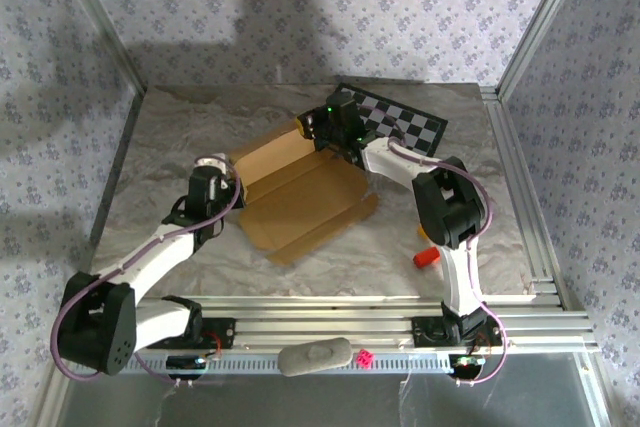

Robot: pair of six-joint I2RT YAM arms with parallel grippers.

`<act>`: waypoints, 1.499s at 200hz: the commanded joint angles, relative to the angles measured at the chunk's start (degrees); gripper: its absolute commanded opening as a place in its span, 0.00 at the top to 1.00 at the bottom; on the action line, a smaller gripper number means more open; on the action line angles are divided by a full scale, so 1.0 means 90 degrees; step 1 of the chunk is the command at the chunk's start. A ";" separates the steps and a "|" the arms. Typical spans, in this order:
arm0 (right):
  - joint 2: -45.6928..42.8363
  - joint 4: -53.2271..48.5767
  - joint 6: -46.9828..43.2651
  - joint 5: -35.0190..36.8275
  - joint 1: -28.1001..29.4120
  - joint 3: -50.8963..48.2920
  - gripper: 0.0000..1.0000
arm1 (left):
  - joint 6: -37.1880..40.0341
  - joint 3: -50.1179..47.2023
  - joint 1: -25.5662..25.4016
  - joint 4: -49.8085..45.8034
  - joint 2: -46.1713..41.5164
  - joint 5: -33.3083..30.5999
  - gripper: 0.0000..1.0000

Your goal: Fold the paper box

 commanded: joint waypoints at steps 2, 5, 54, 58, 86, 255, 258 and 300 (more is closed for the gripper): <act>-0.0176 -0.0994 0.0318 -0.0277 0.0095 0.0045 1.00 | -0.0019 0.0231 0.0048 0.0103 0.0028 -0.0311 0.89; -0.0188 -0.1042 0.0323 -0.0273 0.0097 0.0072 1.00 | -0.0025 0.0227 0.0046 0.0102 0.0026 -0.0320 0.90; -0.0208 -0.1455 0.0452 -0.0187 0.0197 0.0226 1.00 | -0.0018 0.0260 0.0037 0.0093 0.0067 -0.0378 0.88; -0.0219 -0.1495 0.0462 -0.0170 0.0213 0.0226 1.00 | -0.0022 0.0280 0.0044 0.0065 0.0089 -0.0397 0.86; -0.0290 -0.1547 0.0540 -0.0057 0.0286 0.0216 1.00 | -0.0113 0.0467 0.0042 -0.0155 0.0302 -0.0679 0.66; -0.0213 -0.4321 0.1307 -0.0138 0.0459 0.1472 1.00 | -0.0720 0.1555 0.0121 -0.1654 0.1395 -0.2540 1.00; -0.0212 -0.4303 0.1350 -0.0136 0.0470 0.1454 1.00 | -0.0748 0.1611 0.0127 -0.1748 0.1445 -0.2588 1.00; 0.0016 -0.4156 0.1456 -0.0058 0.0506 0.1582 1.00 | -0.0920 0.2208 0.0125 -0.2364 0.2073 -0.2842 1.00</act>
